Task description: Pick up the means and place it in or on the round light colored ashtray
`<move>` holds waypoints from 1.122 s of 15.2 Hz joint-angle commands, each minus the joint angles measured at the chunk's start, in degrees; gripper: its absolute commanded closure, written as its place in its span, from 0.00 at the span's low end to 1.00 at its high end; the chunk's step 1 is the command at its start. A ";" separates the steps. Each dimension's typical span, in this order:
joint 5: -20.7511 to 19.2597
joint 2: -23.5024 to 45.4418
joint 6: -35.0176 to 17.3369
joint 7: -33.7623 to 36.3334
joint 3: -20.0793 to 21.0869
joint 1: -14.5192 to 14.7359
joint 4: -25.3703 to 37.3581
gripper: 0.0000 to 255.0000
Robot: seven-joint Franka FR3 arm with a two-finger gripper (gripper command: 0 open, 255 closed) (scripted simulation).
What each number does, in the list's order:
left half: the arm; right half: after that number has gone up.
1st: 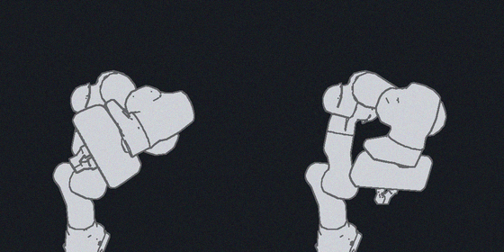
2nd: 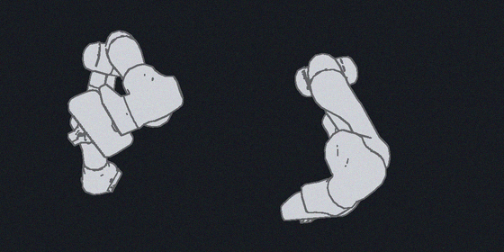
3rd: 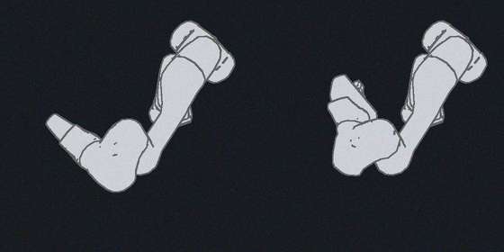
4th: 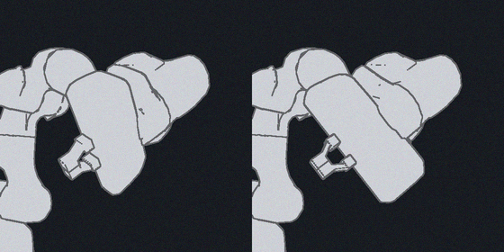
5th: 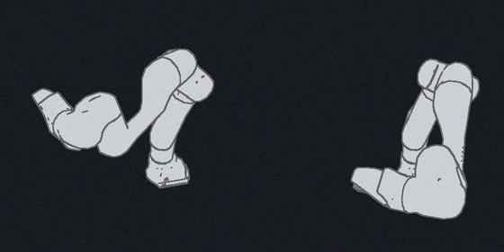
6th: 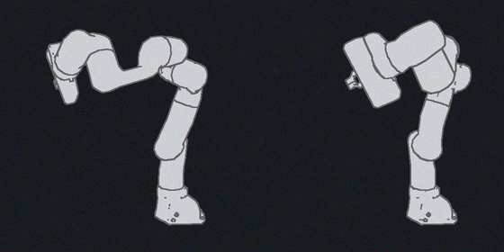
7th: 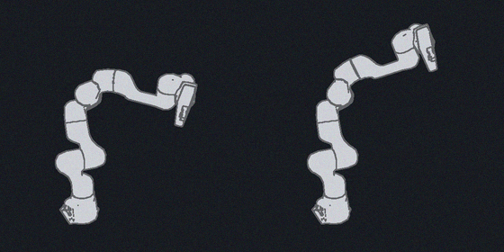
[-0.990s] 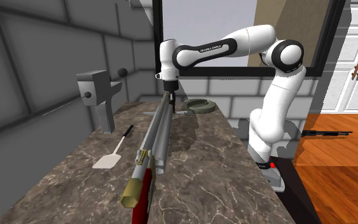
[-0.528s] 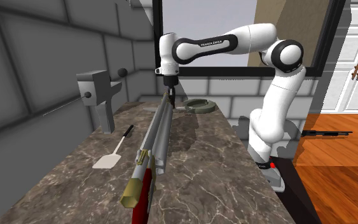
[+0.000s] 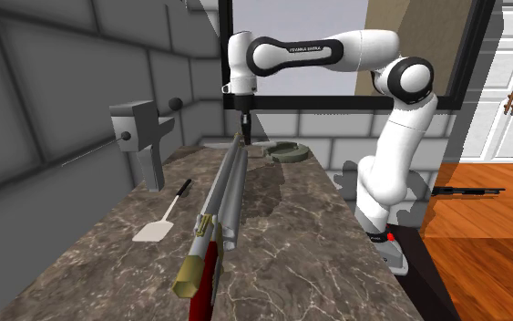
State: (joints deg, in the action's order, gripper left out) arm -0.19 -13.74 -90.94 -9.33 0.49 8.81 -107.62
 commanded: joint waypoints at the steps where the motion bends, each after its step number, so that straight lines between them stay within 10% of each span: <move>1: -0.01 0.36 1.65 0.00 0.00 0.00 1.98 1.00; 8: -0.02 1.58 6.45 -0.02 0.00 -0.01 8.01 1.00; 17: -2.83 -12.08 9.33 -8.74 -5.66 -3.30 -2.60 1.00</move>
State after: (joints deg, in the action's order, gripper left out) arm -2.53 -24.82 -82.27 -16.80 -4.33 5.94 -109.92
